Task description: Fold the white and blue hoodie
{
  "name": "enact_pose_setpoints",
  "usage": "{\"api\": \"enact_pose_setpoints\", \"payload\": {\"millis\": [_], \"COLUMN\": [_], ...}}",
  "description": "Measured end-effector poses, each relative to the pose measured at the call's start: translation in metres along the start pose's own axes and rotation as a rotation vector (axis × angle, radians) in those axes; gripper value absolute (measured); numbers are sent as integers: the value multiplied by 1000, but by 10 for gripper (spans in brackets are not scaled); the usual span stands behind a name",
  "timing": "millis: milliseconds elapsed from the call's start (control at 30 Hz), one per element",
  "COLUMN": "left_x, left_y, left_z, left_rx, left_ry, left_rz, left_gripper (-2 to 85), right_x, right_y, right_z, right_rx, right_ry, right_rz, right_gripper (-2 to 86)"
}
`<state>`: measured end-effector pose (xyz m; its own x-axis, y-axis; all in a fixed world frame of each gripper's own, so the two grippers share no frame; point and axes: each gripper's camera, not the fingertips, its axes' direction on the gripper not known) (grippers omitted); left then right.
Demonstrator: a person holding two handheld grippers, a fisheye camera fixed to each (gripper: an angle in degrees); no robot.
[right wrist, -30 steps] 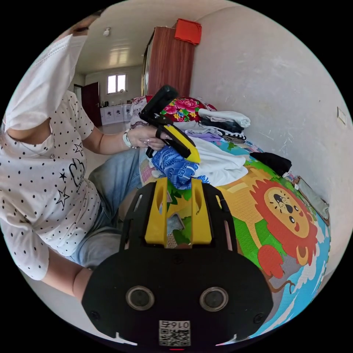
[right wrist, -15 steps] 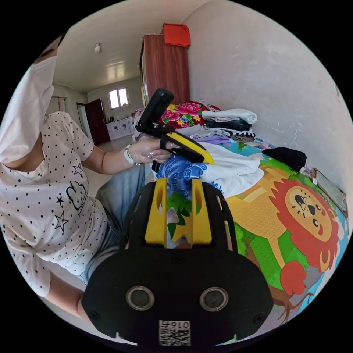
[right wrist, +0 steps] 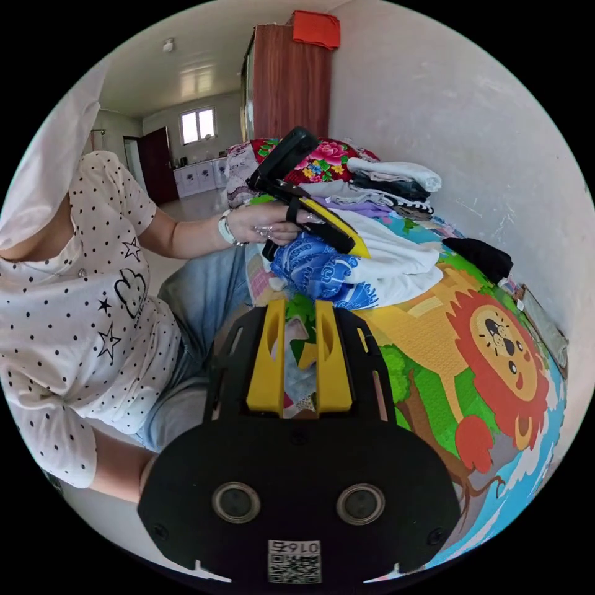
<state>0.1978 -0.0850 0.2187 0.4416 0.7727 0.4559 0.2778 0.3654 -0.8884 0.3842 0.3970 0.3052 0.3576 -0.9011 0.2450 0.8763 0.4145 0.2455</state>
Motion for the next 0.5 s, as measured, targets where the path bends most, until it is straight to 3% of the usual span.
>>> {"api": "enact_pose_setpoints", "payload": {"millis": [100,300,367,500], "left_x": [9,31,41,69], "left_y": [2,9,11,17], "left_z": [4,12,15,25], "left_rx": [-3,-8,-14,-38], "left_ry": [-7,-36,-52,-127], "left_rz": [5,27,50,112], "left_gripper": [-10,-10,-10,-10], "right_x": [16,9,3,3], "right_y": [-6,-42,-51,-50], "right_z": [-4,33,42,37], "right_rx": [43,-86,-128,-145], "right_ry": [-31,-52,53,31], "right_rz": [76,7,-20,-76], "right_gripper": [67,96,75,35]}}
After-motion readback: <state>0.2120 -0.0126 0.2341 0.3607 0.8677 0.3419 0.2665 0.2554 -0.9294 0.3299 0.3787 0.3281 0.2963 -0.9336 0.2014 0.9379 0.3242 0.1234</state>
